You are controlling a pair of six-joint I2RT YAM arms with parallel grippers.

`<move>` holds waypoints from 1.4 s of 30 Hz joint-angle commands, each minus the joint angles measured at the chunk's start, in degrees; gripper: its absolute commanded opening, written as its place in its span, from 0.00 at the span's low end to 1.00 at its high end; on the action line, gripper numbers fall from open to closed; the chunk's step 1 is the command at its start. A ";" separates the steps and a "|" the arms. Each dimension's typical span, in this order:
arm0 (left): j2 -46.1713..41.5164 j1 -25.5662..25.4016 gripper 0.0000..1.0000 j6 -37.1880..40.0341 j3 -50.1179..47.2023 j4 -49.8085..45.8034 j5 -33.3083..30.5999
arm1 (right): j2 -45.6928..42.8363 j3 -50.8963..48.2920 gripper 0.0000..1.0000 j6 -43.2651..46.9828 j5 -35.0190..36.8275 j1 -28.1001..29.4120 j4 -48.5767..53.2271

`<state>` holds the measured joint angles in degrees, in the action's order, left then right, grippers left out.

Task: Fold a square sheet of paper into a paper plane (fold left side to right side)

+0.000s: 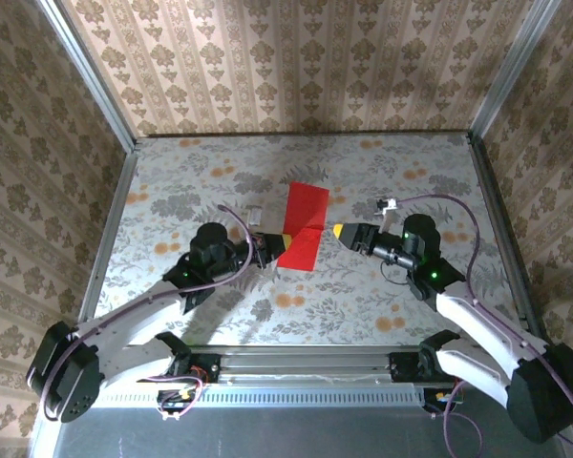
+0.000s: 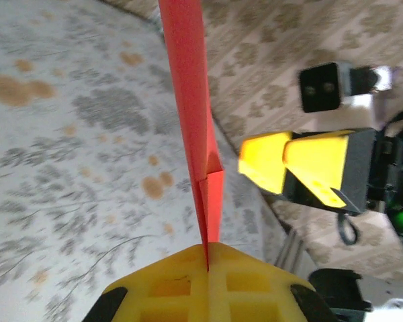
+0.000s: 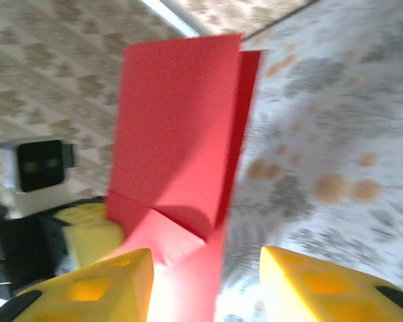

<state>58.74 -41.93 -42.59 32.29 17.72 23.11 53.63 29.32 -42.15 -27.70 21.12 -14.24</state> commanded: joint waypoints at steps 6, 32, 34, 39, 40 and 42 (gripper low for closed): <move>4.82 -6.94 0.00 20.56 19.09 -49.18 -33.80 | -0.27 7.80 0.56 12.71 24.20 -0.33 37.06; 42.08 -21.79 0.00 4.97 36.56 -63.55 -51.38 | -3.47 4.82 0.66 10.29 24.88 -4.16 36.63; 41.76 -21.61 0.00 4.73 36.10 -60.89 -48.67 | -2.87 4.67 0.66 10.16 23.36 -4.30 35.93; 41.31 -20.50 0.00 2.69 34.23 -54.17 -40.93 | -1.07 4.17 0.66 9.98 20.78 -4.52 34.40; 41.21 -20.26 0.00 2.19 33.59 -52.76 -39.48 | -0.83 4.17 0.66 9.93 20.35 -4.59 34.07; 41.13 -19.72 0.00 0.93 32.38 -49.76 -36.63 | -0.13 3.99 0.66 9.79 19.17 -4.63 33.38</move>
<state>100.55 -62.52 -38.57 66.41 -37.32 -20.12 52.77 34.06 -31.70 -5.74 16.86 20.99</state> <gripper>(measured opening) 0.047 0.659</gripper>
